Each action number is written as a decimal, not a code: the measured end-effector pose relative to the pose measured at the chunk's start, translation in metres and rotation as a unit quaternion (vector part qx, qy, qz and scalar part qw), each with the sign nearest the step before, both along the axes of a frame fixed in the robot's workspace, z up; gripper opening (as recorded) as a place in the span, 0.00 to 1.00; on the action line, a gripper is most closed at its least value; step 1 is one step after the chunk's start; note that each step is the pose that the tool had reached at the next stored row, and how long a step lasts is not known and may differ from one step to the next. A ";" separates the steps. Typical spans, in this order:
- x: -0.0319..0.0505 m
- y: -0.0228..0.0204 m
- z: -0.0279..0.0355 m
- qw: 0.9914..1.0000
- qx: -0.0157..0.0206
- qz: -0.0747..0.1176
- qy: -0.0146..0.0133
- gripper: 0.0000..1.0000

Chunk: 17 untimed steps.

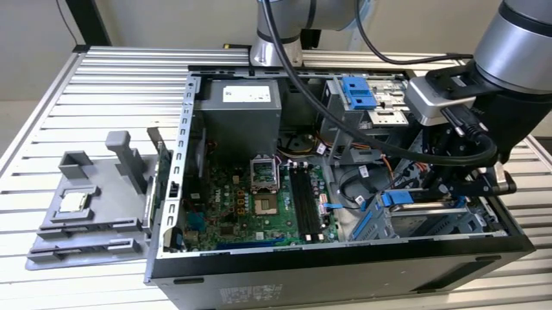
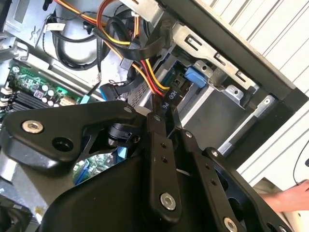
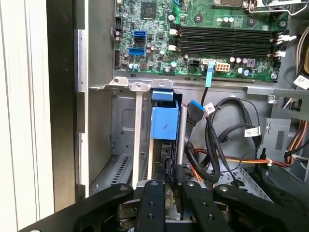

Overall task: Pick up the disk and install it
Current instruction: 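Insert the first disk wire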

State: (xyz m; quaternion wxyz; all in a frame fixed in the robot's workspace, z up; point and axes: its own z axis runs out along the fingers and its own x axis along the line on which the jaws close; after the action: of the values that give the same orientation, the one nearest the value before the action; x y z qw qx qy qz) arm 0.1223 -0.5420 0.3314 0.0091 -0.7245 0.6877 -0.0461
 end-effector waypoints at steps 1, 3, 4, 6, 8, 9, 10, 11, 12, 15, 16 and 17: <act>0.0000 0.0000 -0.0003 1.000 -0.001 0.000 0.000 0.00; 0.0000 0.0000 -0.0011 1.000 -0.004 0.000 0.002 0.00; 0.0001 0.0000 -0.0014 1.000 -0.006 0.000 0.004 0.00; 0.0001 0.0000 -0.0020 1.000 -0.009 0.000 0.007 0.00; 0.0001 0.0000 -0.0029 1.000 -0.012 0.000 0.010 0.00; 0.0000 -0.0001 -0.0029 1.000 -0.012 0.000 0.010 0.00; 0.0000 -0.0001 -0.0030 1.000 -0.012 0.000 0.010 0.00; 0.0001 0.0000 -0.0030 1.000 -0.012 0.000 0.010 0.00; 0.0003 0.0000 -0.0030 1.000 -0.012 0.000 0.011 0.00; 0.0014 0.0003 -0.0031 1.000 -0.011 0.000 0.011 0.00; 0.0022 0.0005 -0.0031 1.000 -0.011 0.000 0.011 0.00; 0.0032 0.0008 -0.0032 1.000 -0.011 0.000 0.011 0.00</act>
State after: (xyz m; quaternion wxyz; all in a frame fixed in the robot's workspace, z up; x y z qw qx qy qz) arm 0.1255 -0.5412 0.3283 -0.0066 -0.7248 0.6873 -0.0462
